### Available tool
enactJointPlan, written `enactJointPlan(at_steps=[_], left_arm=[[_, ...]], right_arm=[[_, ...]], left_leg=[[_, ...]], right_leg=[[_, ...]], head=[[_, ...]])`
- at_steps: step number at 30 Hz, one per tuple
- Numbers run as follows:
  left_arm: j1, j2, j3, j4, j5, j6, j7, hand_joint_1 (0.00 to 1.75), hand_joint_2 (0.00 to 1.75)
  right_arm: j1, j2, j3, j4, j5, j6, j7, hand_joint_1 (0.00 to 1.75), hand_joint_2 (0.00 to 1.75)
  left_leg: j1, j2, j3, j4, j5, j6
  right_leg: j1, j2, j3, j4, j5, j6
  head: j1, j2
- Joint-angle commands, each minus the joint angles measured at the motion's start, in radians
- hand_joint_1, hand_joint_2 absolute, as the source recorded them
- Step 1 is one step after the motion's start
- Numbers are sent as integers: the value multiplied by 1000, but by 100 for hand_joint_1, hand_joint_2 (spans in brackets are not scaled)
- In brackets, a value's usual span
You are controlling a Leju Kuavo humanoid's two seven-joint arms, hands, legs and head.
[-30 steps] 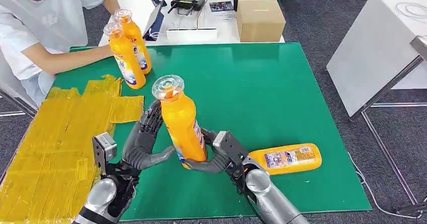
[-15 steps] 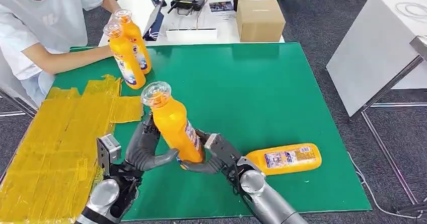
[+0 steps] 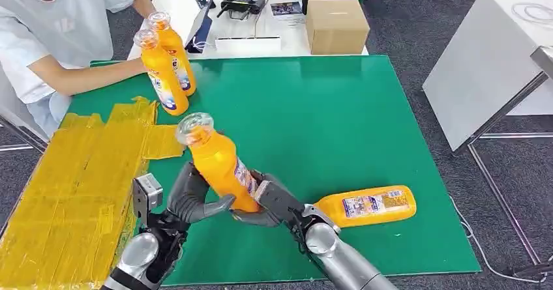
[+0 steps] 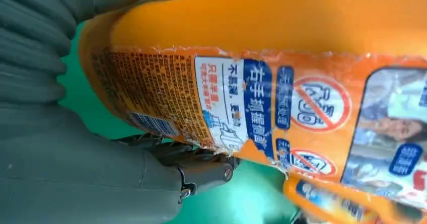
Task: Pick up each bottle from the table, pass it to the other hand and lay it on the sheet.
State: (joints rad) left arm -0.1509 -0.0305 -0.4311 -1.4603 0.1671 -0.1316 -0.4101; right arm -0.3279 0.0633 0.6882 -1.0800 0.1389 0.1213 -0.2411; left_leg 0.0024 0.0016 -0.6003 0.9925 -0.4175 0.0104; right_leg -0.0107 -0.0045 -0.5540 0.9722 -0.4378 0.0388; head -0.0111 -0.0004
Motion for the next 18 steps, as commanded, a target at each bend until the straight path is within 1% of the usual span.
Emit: enactJointPlan(at_steps=[1,2,3,5,8,9,11,12,13,14,15,16,18], left_arm=[[-51,2,16,117,12,-6,7,0,175],[-51,2,16,117,12,-6,7,0,175],[-51,2,16,117,12,-6,7,0,175],[-51,2,16,117,12,-6,7,0,175],[-55,-1,30,136,13,-4,9,0,175],[-56,-4,37,143,15,-2,10,0,175],[-59,-10,60,164,24,5,13,0,175],[-57,-16,75,169,42,6,15,0,175],[-55,-22,88,171,55,8,14,0,175],[-50,-37,114,168,80,22,8,173,175],[-47,-43,126,162,95,25,8,175,175],[-45,-46,134,155,103,30,8,175,175],[-45,-46,134,155,103,30,8,175,175]], right_arm=[[-35,-17,104,-9,14,18,-3,171,175],[-35,-17,104,-9,14,18,-3,171,175],[-35,-17,104,-9,14,18,-3,169,175],[-35,-17,104,-9,14,18,-3,171,175],[-37,-23,139,-30,36,31,-10,173,175],[-34,-24,145,-38,39,31,-11,168,175],[-29,-29,162,-56,44,32,-10,175,175],[-28,-31,166,-60,45,32,-10,171,175],[-28,-32,169,-61,45,32,-10,175,175],[-28,-34,171,-60,46,31,-9,169,175],[-30,-35,173,-57,46,30,-8,175,175],[-31,-36,174,-54,46,28,-8,175,175],[-31,-36,174,-54,46,28,-8,175,175]], left_leg=[[1,0,4,0,-2,0],[0,-1,2,0,-1,0],[1,0,4,0,-2,0],[1,0,4,0,-2,0],[1,0,3,0,-1,0],[1,0,2,0,-1,0],[1,0,3,0,-1,0],[1,0,4,0,-2,-1],[1,0,3,-1,-1,-1],[1,0,5,0,-2,-1],[1,0,3,0,-2,0],[2,0,5,0,-2,-1],[1,0,2,0,-1,0]], right_leg=[[1,0,4,-1,-1,-1],[0,-1,2,-1,-1,-1],[1,0,4,-1,-1,-1],[1,0,4,-1,-1,-1],[1,0,3,-1,-1,-1],[1,0,2,-1,-1,-1],[1,0,3,-1,-1,-1],[1,0,5,-1,-1,-1],[1,0,3,-1,-1,-1],[1,0,6,-2,-2,-1],[1,0,4,-1,-1,-1],[2,0,6,-2,-2,-1],[1,1,3,-1,-1,-1]], head=[[0,0],[0,0],[0,0],[0,0],[0,0],[0,0],[0,0],[0,0],[0,0],[0,0],[0,0],[0,0],[0,0]])
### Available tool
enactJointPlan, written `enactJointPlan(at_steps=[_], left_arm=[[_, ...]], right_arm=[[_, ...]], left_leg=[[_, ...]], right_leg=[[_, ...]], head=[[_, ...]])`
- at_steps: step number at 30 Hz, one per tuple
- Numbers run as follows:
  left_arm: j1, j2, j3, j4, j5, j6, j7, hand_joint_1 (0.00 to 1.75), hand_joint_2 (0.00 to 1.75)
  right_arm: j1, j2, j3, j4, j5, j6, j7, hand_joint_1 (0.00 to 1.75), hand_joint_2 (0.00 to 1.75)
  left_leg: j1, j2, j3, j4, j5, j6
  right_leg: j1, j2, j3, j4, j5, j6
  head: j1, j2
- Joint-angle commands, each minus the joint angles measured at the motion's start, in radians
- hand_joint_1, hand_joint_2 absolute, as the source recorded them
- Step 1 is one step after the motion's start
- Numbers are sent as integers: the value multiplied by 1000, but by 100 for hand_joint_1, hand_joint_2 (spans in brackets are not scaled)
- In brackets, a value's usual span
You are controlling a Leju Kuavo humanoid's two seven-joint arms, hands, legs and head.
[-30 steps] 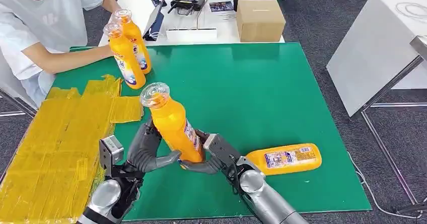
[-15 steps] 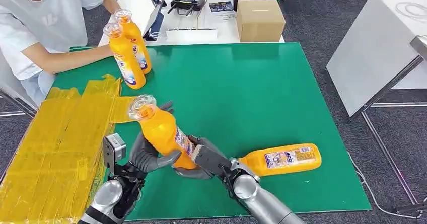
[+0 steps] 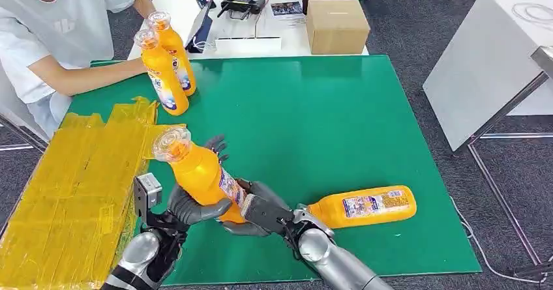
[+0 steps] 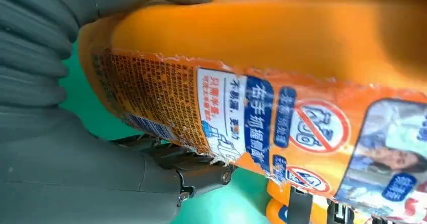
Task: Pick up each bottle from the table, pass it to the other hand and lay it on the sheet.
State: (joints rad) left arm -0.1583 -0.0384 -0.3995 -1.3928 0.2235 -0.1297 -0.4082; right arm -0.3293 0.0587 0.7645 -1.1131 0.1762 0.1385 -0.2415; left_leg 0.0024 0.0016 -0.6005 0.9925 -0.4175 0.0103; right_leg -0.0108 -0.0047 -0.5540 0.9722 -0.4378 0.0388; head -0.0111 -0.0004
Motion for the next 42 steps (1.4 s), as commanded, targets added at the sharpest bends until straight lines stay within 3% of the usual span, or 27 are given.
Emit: enactJointPlan(at_steps=[1,5,14,15,16,17,19,20,27,28,29,31,32,33,36,40,42], left_arm=[[-38,-38,102,87,46,28,6,175,175],[-33,-45,120,69,71,46,10,175,175],[-40,-31,142,-4,67,100,-3,175,175],[-40,-26,145,-18,57,113,-6,175,175],[-41,-18,148,-34,43,125,-10,175,175],[-42,-13,150,-42,28,137,-16,175,175],[-44,8,157,-69,-66,218,-55,175,175],[-51,26,168,-80,-248,385,-100,175,175],[-51,32,178,-94,-246,385,-95,175,175],[-54,37,175,-84,-331,459,-106,175,175],[-69,61,174,-68,-576,653,-94,175,175],[-88,94,198,-52,-850,795,-11,175,175],[-99,111,209,-35,-946,782,53,175,175],[-113,124,217,-15,-1015,765,109,175,175],[-175,160,270,118,-1610,828,346,175,175],[-344,209,205,459,-1702,664,428,175,175],[-396,216,178,561,-1714,673,444,175,175]], right_arm=[[-30,-31,97,-21,8,11,-7,175,175],[-32,-30,95,-17,7,4,-6,169,175],[-19,-37,65,-43,-8,-23,-16,175,175],[-12,-41,53,-59,-10,-33,-19,166,175],[0,-44,34,-82,-15,-52,-29,33,175],[8,-45,19,-98,-19,-67,-39,0,175],[38,-55,-18,-159,-35,-83,-67,0,175],[61,-61,-49,-206,-45,-99,-93,0,175],[80,-70,-63,-249,-43,-94,-85,0,175],[83,-63,-74,-244,-45,-103,-91,0,0],[107,-61,-111,-287,-45,-141,-140,0,0],[150,-82,-160,-394,-33,-183,-167,0,0],[174,-84,-188,-445,-25,-206,-178,0,0],[193,-90,-207,-485,-16,-219,-182,0,175],[233,-95,-253,-589,32,-278,-204,0,175],[220,-78,-273,-640,64,-319,-216,0,175],[214,-74,-274,-647,69,-326,-211,0,175]], left_leg=[[3,1,7,0,-4,-1],[1,0,3,0,-1,0],[1,-1,2,0,-1,-1],[2,0,3,1,-2,-1],[1,0,3,0,-2,-1],[1,-1,1,0,-1,-1],[1,-1,2,0,-1,-1],[2,-2,3,1,-2,-1],[2,2,3,0,-2,-1],[1,-1,2,0,-1,-1],[1,-3,1,0,0,0],[2,-2,1,0,0,0],[2,-2,3,1,-2,-1],[1,-1,2,1,-1,-1],[0,-3,1,0,0,-1],[1,-3,3,0,0,-1],[0,-4,2,-1,1,-1]], right_leg=[[3,2,8,-2,-2,-2],[1,0,4,-1,-1,-1],[1,0,2,-1,-1,-1],[2,0,4,-1,-2,-1],[2,0,3,-1,-1,-1],[1,0,2,-1,-1,-1],[1,-1,2,0,-1,-1],[2,-2,4,-1,-2,-1],[2,1,3,0,-1,-2],[1,-1,2,-1,-1,-1],[1,-3,1,-1,-1,-1],[1,-2,1,0,-1,-1],[2,-2,3,0,-2,-1],[1,-1,2,0,-2,-1],[0,-3,1,0,-2,-1],[1,-3,3,0,-2,-2],[0,-4,1,0,-1,-1]], head=[[0,0],[0,0],[0,0],[0,0],[0,0],[0,0],[0,0],[0,0],[-1,0],[-1,0],[1,0],[0,0],[0,0],[0,0],[0,0],[0,0],[0,0]])
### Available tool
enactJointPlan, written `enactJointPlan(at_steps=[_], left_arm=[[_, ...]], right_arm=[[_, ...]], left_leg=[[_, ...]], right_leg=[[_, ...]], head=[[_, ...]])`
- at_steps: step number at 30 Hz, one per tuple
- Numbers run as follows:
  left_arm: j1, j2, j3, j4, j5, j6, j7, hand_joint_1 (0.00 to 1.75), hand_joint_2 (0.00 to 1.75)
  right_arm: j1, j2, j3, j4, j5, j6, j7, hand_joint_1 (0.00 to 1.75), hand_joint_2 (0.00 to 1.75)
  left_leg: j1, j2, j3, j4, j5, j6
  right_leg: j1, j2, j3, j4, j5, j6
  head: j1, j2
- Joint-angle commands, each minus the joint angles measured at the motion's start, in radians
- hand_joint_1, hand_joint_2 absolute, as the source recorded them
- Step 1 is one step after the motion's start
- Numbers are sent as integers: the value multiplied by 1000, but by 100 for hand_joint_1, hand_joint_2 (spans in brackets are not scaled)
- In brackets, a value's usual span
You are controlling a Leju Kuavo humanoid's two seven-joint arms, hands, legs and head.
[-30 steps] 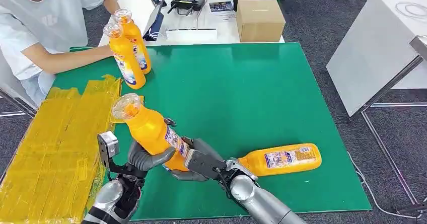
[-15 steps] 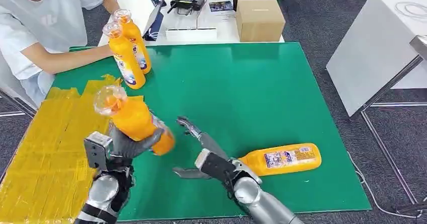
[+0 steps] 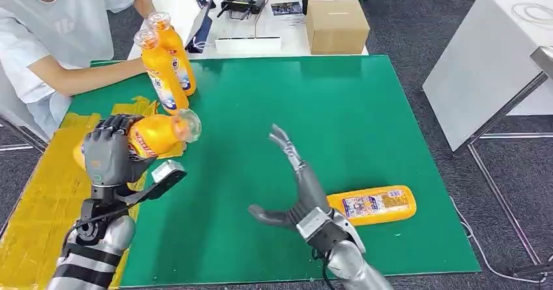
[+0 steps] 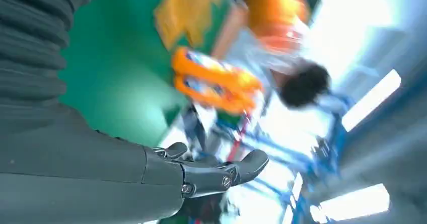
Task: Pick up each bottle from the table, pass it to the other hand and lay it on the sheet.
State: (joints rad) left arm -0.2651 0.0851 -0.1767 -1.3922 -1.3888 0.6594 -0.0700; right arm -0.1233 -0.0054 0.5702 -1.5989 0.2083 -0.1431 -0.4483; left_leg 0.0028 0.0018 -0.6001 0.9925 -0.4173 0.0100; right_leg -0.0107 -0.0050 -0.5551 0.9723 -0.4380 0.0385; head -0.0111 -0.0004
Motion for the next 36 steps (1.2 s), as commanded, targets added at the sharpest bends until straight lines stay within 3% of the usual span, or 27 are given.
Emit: enactJointPlan(at_steps=[1,7,19,21,25,26,32,33,36], left_arm=[[-289,92,-45,560,-102,-116,106,175,175],[-288,89,-47,560,-102,-115,107,175,175],[-288,89,-47,560,-102,-115,107,175,175],[-317,106,-86,622,-150,-193,137,175,175],[-406,107,-126,849,-177,-212,141,175,175],[-413,103,-122,874,-169,-221,140,175,175],[-450,37,-24,1022,-18,-312,86,175,175],[-445,20,41,1038,80,-392,10,175,175],[-427,17,39,1046,91,-388,-4,175,175]], right_arm=[[8,-10,-80,-162,37,-44,-4,0,175],[11,-10,-79,-158,36,-44,-5,0,175],[11,-10,-79,-158,36,-44,-5,0,175],[-3,-7,-77,-154,42,-61,-11,0,175],[-28,-12,-68,-162,52,-80,-11,0,175],[-31,-12,-66,-162,53,-81,-11,0,175],[-38,-14,-59,-145,55,-89,7,0,175],[-47,-16,-51,-131,49,-71,16,0,175],[-62,-9,-44,-101,46,-64,14,0,175]], left_leg=[[1,-5,3,0,1,-1],[2,3,3,0,0,-1],[2,4,1,0,0,-1],[3,3,4,1,-2,-1],[2,4,1,0,0,-1],[4,3,6,1,-2,-2],[3,3,4,0,-1,-1],[3,2,4,0,-1,-1],[2,4,4,0,-1,-1]], right_leg=[[1,-5,4,0,-1,-1],[2,0,3,-1,1,-3],[2,1,1,0,2,-4],[4,1,5,-1,0,-4],[2,1,1,0,2,-4],[4,1,7,-1,0,-5],[3,0,5,-1,1,-4],[3,0,5,-1,0,-4],[2,2,4,-1,1,-3]], head=[[0,0],[0,0],[0,0],[0,0],[0,0],[0,0],[0,0],[0,0],[0,0]])
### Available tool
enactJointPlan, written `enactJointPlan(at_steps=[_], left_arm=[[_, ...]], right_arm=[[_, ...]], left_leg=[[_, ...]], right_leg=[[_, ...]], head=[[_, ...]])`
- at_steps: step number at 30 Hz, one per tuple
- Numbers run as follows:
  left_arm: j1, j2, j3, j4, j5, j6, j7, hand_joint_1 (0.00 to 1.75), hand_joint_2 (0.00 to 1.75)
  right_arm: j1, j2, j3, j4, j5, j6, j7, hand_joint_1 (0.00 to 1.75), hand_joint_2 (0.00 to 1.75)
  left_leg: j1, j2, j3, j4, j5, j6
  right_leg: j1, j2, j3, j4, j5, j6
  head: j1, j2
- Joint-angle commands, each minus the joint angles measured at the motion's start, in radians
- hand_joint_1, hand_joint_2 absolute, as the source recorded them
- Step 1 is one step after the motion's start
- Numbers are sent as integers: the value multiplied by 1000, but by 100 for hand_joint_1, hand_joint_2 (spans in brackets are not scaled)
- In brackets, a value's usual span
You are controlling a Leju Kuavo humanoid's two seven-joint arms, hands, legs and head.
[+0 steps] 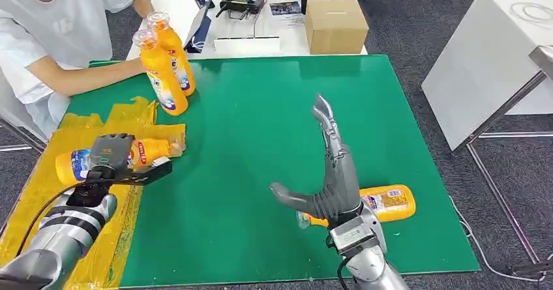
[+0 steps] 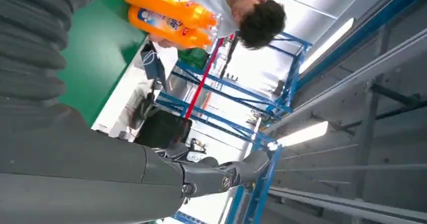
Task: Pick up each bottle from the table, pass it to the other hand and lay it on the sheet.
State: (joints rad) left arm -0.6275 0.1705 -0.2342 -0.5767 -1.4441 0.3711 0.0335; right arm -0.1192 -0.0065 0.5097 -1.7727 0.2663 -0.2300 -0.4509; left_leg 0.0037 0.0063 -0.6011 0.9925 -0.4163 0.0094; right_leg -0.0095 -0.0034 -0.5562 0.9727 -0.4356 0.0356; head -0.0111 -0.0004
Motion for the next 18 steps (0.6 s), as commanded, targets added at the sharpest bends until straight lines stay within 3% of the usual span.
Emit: enactJointPlan(at_steps=[1,14,15,16,17,18], left_arm=[[-62,-70,94,233,146,-99,-107,175,175],[-54,-73,89,240,152,-104,-99,175,175],[-50,-74,93,238,158,-96,-102,166,175],[-46,-75,94,235,160,-89,-104,23,175],[-36,-78,97,230,167,-69,-115,0,175],[-31,-80,100,228,177,-61,-132,0,175]], right_arm=[[-70,-8,20,79,-13,26,16,0,175],[-77,-13,34,88,-10,39,17,0,175],[-77,-15,35,88,-9,40,17,0,175],[-76,-16,35,88,-8,40,17,0,175],[-76,-18,35,90,-7,39,17,0,175],[-78,-19,36,91,-7,39,17,0,175]], left_leg=[[1,0,5,0,-2,0],[1,-2,11,-2,-1,0],[0,-3,10,-2,-1,0],[0,-3,12,-2,-1,0],[0,-3,11,-2,-1,0],[0,-2,12,-2,-1,0]], right_leg=[[1,1,6,-2,-1,-1],[1,1,12,-3,0,-1],[0,0,11,-2,0,0],[1,1,13,-3,0,-1],[0,1,12,-2,0,0],[1,1,13,-3,0,-1]], head=[[0,0],[0,0],[0,0],[0,0],[0,0],[0,0]])
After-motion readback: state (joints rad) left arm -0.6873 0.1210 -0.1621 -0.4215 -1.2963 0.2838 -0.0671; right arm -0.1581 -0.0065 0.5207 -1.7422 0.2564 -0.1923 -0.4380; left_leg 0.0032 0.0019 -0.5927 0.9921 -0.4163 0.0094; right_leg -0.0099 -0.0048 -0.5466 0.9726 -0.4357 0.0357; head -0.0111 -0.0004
